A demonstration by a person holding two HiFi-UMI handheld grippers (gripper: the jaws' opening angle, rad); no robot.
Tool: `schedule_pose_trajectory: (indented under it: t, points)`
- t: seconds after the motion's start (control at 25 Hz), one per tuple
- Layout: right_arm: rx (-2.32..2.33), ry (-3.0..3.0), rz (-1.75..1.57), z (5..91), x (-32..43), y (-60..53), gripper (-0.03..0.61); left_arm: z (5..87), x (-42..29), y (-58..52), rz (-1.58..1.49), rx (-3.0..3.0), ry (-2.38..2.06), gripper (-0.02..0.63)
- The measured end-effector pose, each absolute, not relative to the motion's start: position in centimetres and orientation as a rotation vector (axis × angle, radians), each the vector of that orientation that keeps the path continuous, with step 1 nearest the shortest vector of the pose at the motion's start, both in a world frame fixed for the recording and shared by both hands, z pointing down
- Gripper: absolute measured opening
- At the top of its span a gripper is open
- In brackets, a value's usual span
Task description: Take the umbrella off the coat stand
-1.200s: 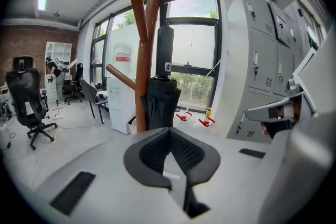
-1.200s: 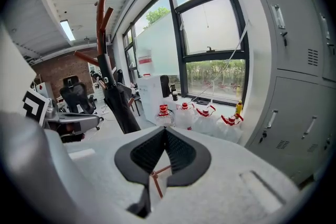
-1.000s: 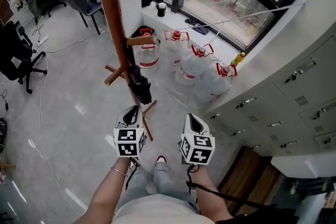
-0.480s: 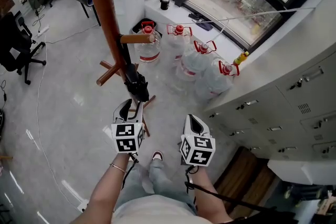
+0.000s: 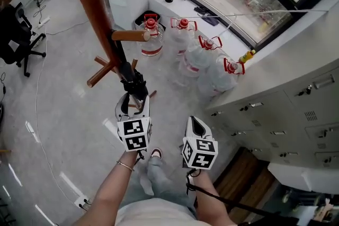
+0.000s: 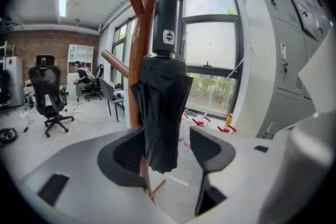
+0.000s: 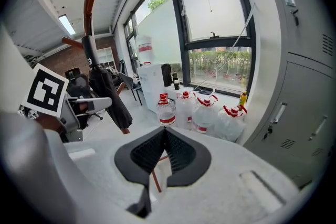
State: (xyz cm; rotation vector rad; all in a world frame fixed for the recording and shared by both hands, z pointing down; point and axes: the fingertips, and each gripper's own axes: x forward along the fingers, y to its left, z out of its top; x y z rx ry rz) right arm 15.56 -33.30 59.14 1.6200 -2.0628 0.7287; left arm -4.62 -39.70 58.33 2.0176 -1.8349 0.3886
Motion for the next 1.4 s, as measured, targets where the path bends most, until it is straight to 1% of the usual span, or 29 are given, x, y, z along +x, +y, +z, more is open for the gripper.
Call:
schedule_pose_trajectory:
  t: [0.72, 1.08, 1.4]
  points:
    - [1.472, -2.079, 0.796, 62.6, 15.8, -32.6, 0.005, 57.9, -5.0, -42.3, 0.312, 1.71, -2.123, 0.291]
    - [1.409, -2.105, 0.797, 63.1, 15.4, -33.3, 0.005, 58.0, -6.0, -43.2, 0.297, 1.612, -2.197, 0.291]
    - [1.366, -2.12, 0.812, 63.6, 14.3, -33.5, 0.005, 57.9, -6.4, -42.9, 0.365, 1.608, -2.195, 0.279]
